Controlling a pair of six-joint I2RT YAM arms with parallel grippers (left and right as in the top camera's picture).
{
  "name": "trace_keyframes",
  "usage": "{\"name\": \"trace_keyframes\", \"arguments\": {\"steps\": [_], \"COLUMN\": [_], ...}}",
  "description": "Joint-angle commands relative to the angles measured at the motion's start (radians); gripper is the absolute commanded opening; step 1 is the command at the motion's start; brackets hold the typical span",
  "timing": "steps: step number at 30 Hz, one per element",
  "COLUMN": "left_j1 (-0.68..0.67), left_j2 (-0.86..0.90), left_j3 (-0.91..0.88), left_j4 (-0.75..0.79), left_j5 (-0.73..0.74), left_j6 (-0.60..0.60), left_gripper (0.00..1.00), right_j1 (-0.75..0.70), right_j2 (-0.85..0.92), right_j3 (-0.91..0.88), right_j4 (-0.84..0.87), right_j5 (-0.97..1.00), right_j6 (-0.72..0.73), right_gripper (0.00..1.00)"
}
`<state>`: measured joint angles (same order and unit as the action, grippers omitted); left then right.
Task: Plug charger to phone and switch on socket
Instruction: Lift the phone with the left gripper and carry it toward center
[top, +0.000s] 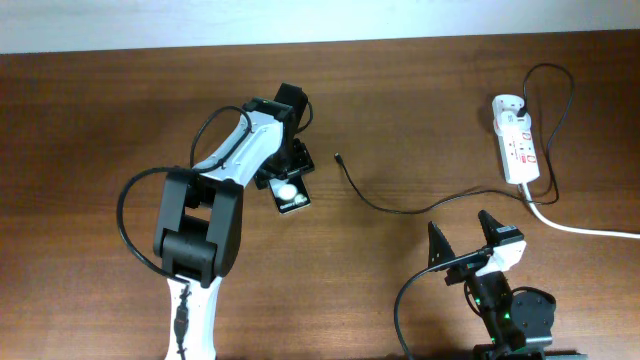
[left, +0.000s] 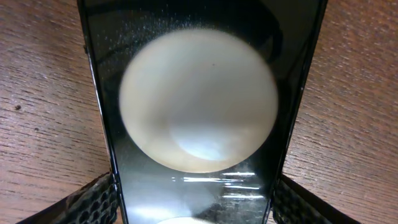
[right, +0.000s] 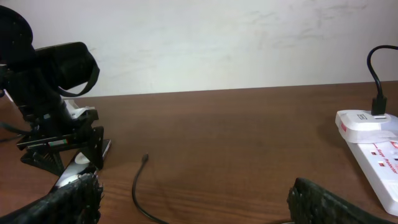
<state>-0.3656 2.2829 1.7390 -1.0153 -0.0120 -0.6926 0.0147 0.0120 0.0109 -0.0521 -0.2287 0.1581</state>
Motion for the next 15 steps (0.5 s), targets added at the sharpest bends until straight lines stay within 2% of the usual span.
{"name": "trace_keyframes", "arguments": {"steps": [1,6,10,12,15], "left_j1": [0.006,0.006,0.006,0.007,0.008], "left_j2": [0.15,0.15,0.15,0.15,0.146], "left_j3": [-0.089,-0.121,-0.114,-0.069,0.089], "left_j4": [0.012,0.035,0.034,-0.006,-0.14], "left_j5": [-0.064,-0.064,-0.064,-0.064,-0.064], "left_j6": [0.005,0.005,0.005,0.006,0.006], "left_gripper": [0.75,0.7,0.59,0.44,0.28], "right_j1": [-0.002,-0.002,-0.002,-0.002,-0.002], "right_j2": [-0.006,-0.006,-0.006,-0.006,-0.006], "right_j3": [-0.005,-0.005,-0.005,-0.005,-0.005], "right_j4": [-0.005,-0.005,-0.005,-0.005,-0.005], "right_j5": [0.004,0.004,0.004,0.004,0.004], "right_j6": [0.004,0.004,0.004,0.004,0.004], "right_gripper": [0.99,0.99,0.99,0.99,0.99]}}
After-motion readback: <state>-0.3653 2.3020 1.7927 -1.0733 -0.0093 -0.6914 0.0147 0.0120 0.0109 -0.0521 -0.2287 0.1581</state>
